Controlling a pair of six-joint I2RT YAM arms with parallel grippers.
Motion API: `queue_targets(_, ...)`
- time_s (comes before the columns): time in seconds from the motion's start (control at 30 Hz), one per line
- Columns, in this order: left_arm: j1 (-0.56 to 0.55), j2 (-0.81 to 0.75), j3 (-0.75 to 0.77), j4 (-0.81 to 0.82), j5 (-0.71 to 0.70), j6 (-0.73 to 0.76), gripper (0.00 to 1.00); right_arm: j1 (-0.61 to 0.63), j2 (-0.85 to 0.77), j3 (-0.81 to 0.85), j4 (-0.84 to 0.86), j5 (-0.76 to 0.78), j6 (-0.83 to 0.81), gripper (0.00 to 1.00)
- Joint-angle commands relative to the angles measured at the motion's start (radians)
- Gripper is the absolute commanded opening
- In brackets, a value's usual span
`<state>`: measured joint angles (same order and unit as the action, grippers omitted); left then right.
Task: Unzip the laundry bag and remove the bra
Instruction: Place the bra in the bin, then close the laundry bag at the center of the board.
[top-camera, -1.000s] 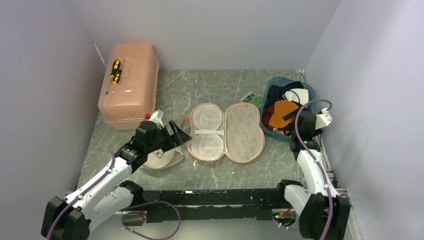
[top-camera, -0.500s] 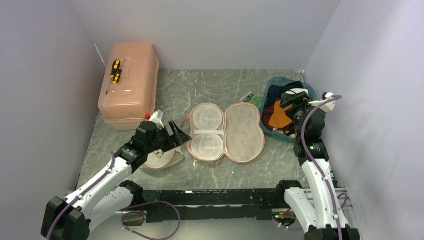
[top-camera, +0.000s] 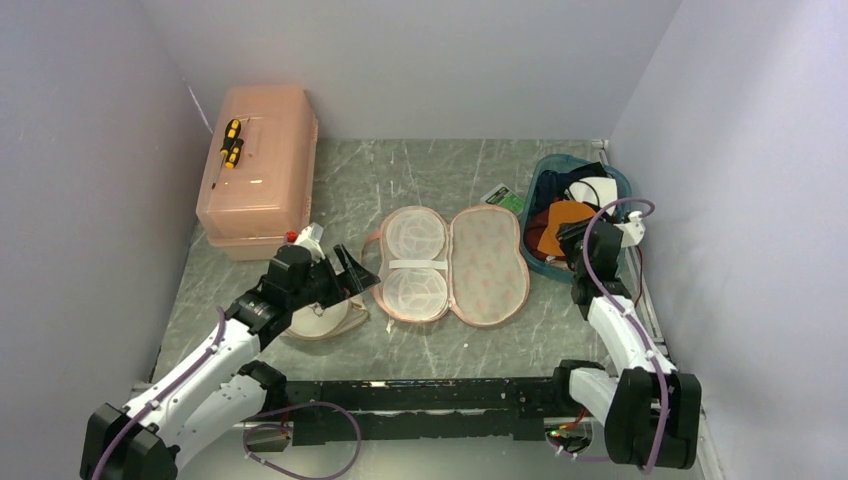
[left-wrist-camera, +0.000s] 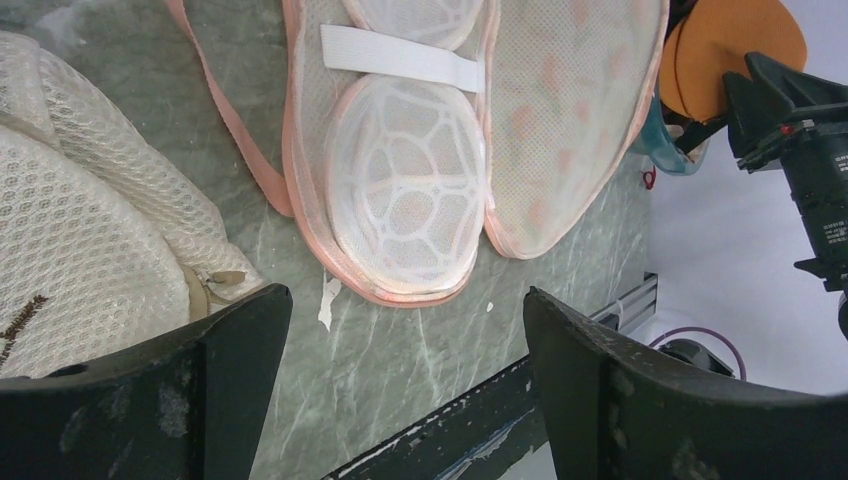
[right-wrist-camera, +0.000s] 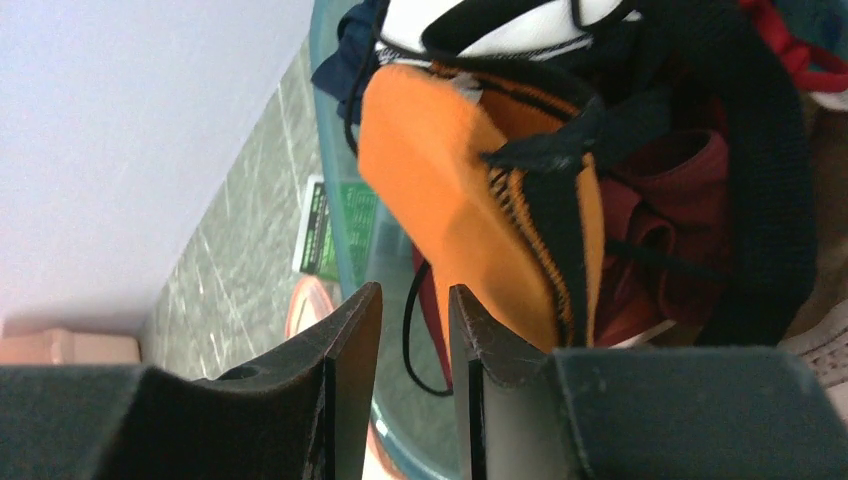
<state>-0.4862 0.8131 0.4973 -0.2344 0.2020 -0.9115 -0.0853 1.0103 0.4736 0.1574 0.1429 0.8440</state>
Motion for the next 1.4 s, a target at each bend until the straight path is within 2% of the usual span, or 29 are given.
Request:
queue_targets(0.0, -0.003, 0.007, 0.015, 0.004, -0.017, -0.003, 0.91, -0.042, 0.043, 0.013, 0.091, 0.048, 0.022, 0.35)
queue_targets(0.3, -0.003, 0.029, 0.014, 0.013, -0.016, 0.000, 0.91, -0.080, 0.117, -0.010, 0.093, 0.055, 0.017, 0.35)
queue_targets(0.47, -0.002, 0.034, 0.012, 0.005, -0.016, 0.004, 0.91, -0.080, 0.121, -0.023, 0.077, 0.068, 0.018, 0.39)
queue_targets(0.5, -0.003, 0.034, 0.013, 0.000, -0.014, 0.005, 0.90, -0.080, 0.107, -0.020, 0.068, 0.063, 0.013, 0.43)
queue_targets(0.6, -0.003, 0.020, 0.019, -0.029, -0.020, 0.008, 0.90, -0.052, 0.017, -0.022, 0.064, 0.080, -0.025, 0.66)
queue_targets(0.7, -0.003, 0.001, 0.014, -0.040, -0.033, 0.008, 0.91, 0.005, -0.058, 0.021, 0.004, 0.117, -0.034, 0.77)
queue_targets(0.77, -0.003, -0.002, 0.018, -0.049, -0.043, 0.007, 0.91, 0.088, -0.105, 0.069, -0.056, 0.161, -0.054, 0.81)
queue_targets(0.9, -0.004, 0.021, 0.037, -0.069, -0.045, 0.012, 0.91, 0.271, -0.234, 0.121, -0.148, 0.226, -0.140, 0.82)
queue_targets(1.1, -0.002, 0.082, 0.047, -0.041, -0.021, 0.007, 0.90, 0.402, -0.393, 0.080, -0.295, 0.079, -0.167, 0.82)
queue_targets(1.23, -0.003, 0.114, 0.095, -0.078, -0.058, 0.038, 0.90, 0.454, -0.464, -0.005, -0.339, -0.088, -0.173, 0.83)
queue_targets(1.37, -0.003, 0.125, 0.138, -0.103, -0.102, 0.073, 0.91, 0.466, -0.543, -0.107, -0.387, -0.135, -0.151, 0.84)
